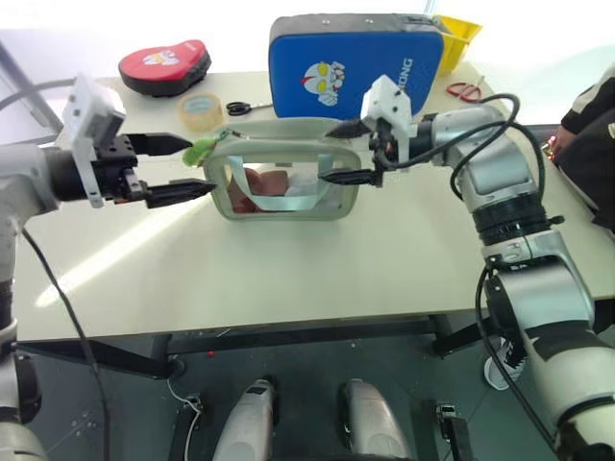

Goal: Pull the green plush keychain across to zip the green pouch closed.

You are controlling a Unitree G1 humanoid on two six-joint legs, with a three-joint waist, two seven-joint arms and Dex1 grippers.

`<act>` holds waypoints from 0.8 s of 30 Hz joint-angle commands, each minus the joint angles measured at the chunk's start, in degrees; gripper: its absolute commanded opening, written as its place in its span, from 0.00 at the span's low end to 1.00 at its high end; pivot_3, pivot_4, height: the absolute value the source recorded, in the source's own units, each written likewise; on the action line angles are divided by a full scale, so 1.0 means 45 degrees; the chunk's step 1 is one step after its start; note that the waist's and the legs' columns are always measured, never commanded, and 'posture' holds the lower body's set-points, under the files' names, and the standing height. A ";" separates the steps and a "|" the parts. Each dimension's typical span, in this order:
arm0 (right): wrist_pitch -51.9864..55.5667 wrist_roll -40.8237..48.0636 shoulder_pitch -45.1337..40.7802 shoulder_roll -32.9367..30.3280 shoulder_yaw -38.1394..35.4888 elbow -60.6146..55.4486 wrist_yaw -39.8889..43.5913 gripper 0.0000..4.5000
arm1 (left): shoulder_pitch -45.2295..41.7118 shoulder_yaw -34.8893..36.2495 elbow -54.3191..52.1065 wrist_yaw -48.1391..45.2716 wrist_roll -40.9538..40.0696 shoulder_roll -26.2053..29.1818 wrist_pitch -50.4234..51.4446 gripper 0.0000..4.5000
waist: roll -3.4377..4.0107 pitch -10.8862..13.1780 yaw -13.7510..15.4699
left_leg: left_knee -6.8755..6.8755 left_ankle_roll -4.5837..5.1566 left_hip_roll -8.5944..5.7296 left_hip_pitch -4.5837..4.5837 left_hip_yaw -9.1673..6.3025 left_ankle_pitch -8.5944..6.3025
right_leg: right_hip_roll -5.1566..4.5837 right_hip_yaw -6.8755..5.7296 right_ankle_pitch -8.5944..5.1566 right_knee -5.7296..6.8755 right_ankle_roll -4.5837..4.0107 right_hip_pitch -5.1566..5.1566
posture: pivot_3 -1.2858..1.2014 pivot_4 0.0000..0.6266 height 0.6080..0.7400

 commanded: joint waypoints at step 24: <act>-0.2587 0.0497 0.0663 -0.0319 -0.0527 -0.1603 0.3172 0.01 | 0.0508 0.1352 0.1506 0.0166 0.0395 0.1064 -0.0888 1.00 | 0.0002 0.0001 -0.0247 | -0.0002 0.0000 0.0004 0.0005 -0.0005 0.0000 | 0.0011 0.0004 0.0000 0.0026 0.0001 -0.0003 | 0.52 0.24 1.00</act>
